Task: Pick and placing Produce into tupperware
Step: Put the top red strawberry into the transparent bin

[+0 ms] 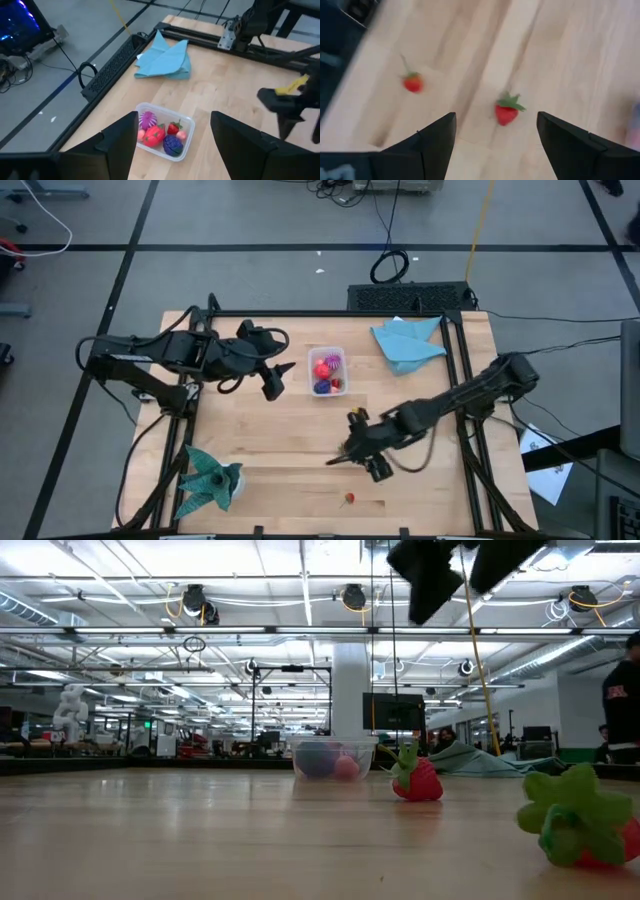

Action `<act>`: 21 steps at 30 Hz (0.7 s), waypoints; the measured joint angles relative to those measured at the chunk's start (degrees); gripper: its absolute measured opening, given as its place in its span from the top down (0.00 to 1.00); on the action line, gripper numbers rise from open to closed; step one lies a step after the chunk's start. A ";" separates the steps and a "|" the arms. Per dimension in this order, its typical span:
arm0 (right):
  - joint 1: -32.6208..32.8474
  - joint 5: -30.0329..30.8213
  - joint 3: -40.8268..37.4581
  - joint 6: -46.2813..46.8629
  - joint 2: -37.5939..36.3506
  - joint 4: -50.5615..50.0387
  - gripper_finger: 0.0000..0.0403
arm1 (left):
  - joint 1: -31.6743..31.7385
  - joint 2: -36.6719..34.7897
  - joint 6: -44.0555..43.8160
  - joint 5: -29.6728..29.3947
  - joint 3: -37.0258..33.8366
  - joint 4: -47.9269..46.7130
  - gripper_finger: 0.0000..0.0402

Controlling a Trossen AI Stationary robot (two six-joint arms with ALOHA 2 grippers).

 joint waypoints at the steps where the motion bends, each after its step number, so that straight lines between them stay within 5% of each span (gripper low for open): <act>1: -0.48 -0.04 0.78 -0.92 1.39 -0.74 0.33 | 0.00 0.02 0.00 0.02 0.00 -0.39 0.36; 21: -4.82 -1.50 0.93 -4.10 10.21 0.49 0.33 | 0.00 -0.02 0.11 0.02 0.00 -3.43 0.36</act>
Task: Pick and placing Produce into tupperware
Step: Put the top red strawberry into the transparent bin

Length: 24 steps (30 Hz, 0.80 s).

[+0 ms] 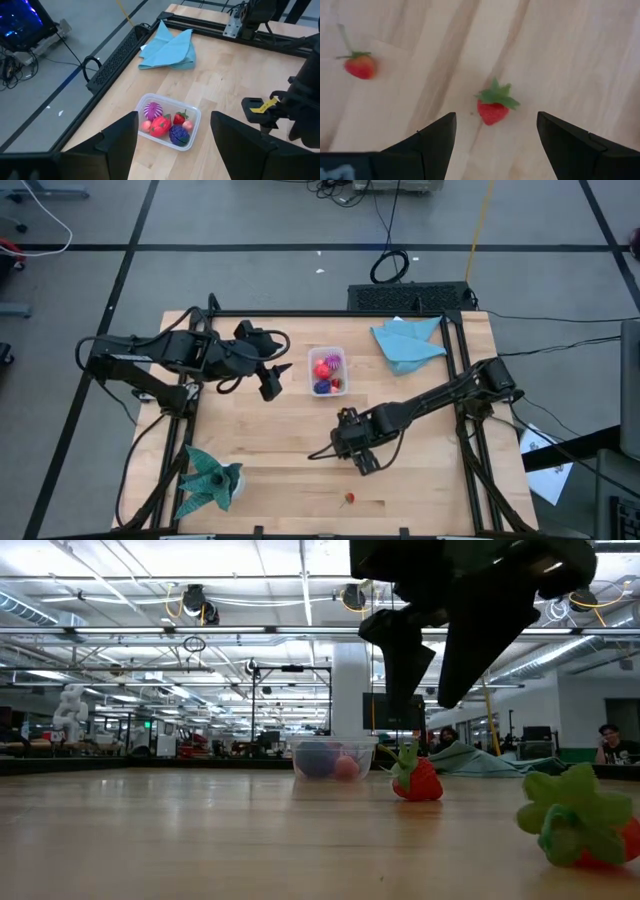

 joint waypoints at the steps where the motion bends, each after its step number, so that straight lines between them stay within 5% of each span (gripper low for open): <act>1: 0.00 -0.40 0.00 0.27 0.00 0.17 0.33 | 0.00 0.00 -0.04 0.00 0.00 0.00 0.36; 24: -0.79 -0.41 -0.09 0.18 5.04 2.42 0.33 | 0.00 0.00 -0.07 0.05 0.00 -0.07 0.36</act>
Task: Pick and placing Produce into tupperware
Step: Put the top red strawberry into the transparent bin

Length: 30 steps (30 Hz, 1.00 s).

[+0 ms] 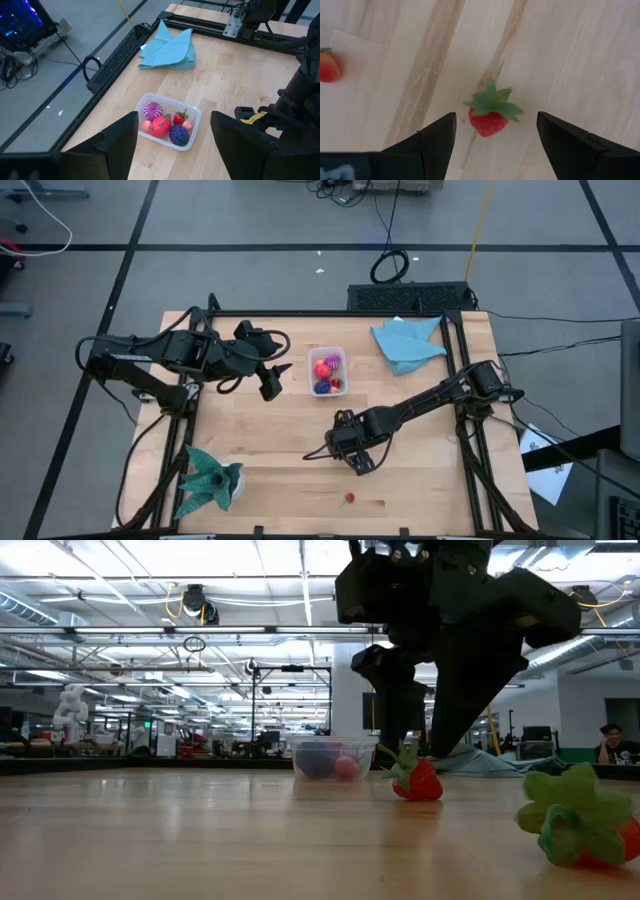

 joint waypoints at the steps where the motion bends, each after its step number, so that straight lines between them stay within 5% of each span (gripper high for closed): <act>1: 0.00 -0.22 0.00 0.00 0.22 0.45 0.33 | 0.00 0.00 -0.03 0.01 0.00 0.00 0.36; 30: -0.79 -1.22 -4.29 1.53 1.67 5.25 0.33 | 0.00 0.00 -0.93 0.21 0.00 -0.44 0.36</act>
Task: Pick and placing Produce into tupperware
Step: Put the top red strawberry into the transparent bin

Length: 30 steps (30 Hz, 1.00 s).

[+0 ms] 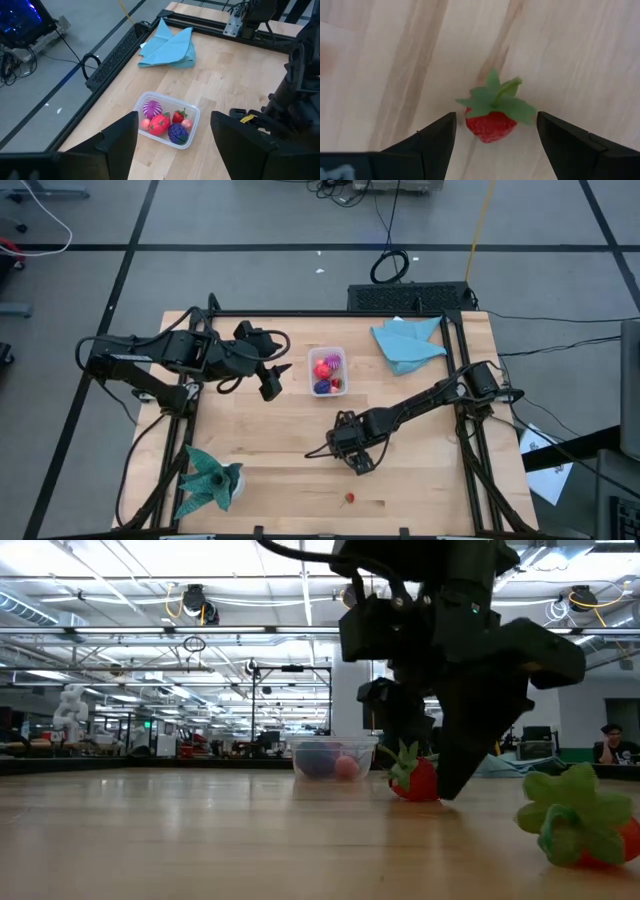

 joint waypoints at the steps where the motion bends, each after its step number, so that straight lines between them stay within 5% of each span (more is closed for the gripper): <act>1: 0.00 0.00 -0.32 0.20 0.00 0.04 0.33 | 0.00 0.00 -0.02 0.00 0.00 0.00 0.36; 12: 0.13 0.04 -0.50 0.27 0.00 1.07 0.35 | 0.00 0.00 -0.09 0.00 0.00 0.02 0.36; 30: 0.11 0.04 -0.50 -0.25 0.00 1.40 0.64 | 0.00 0.00 -0.31 0.00 0.00 0.07 0.36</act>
